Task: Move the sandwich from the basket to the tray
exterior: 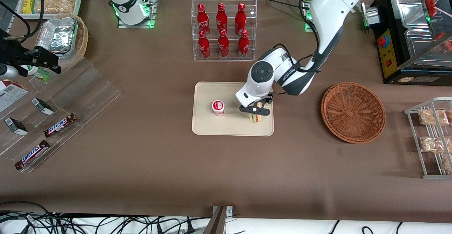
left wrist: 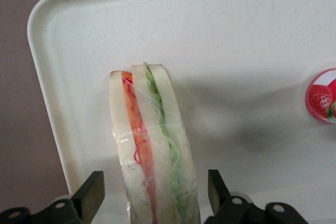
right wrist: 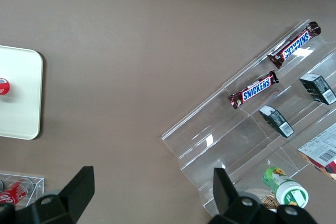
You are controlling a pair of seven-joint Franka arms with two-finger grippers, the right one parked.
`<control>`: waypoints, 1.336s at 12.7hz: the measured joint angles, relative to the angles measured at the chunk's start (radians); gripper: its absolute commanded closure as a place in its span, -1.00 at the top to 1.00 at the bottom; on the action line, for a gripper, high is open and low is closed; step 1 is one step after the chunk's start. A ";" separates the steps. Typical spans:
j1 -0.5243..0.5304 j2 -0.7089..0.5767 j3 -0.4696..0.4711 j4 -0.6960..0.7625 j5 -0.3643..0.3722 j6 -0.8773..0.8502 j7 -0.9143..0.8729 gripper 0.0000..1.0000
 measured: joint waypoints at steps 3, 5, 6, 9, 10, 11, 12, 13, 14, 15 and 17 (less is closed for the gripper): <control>0.010 -0.027 0.002 0.032 0.000 -0.021 -0.005 1.00; 0.028 -0.057 0.003 0.081 -0.002 -0.106 -0.012 1.00; 0.039 -0.068 0.003 0.120 -0.008 -0.158 -0.014 1.00; 0.088 -0.094 0.003 0.235 -0.044 -0.288 -0.016 1.00; 0.110 -0.107 0.003 0.258 -0.056 -0.314 -0.016 1.00; 0.132 -0.122 0.003 0.270 -0.064 -0.334 -0.016 1.00; 0.153 -0.139 0.003 0.276 -0.068 -0.354 -0.016 1.00; 0.173 -0.158 0.003 0.277 -0.070 -0.376 -0.015 1.00; 0.192 -0.176 0.003 0.277 -0.071 -0.396 -0.015 1.00; 0.210 -0.194 0.003 0.278 -0.074 -0.418 -0.014 1.00; 0.231 -0.218 0.002 0.278 -0.090 -0.442 -0.007 1.00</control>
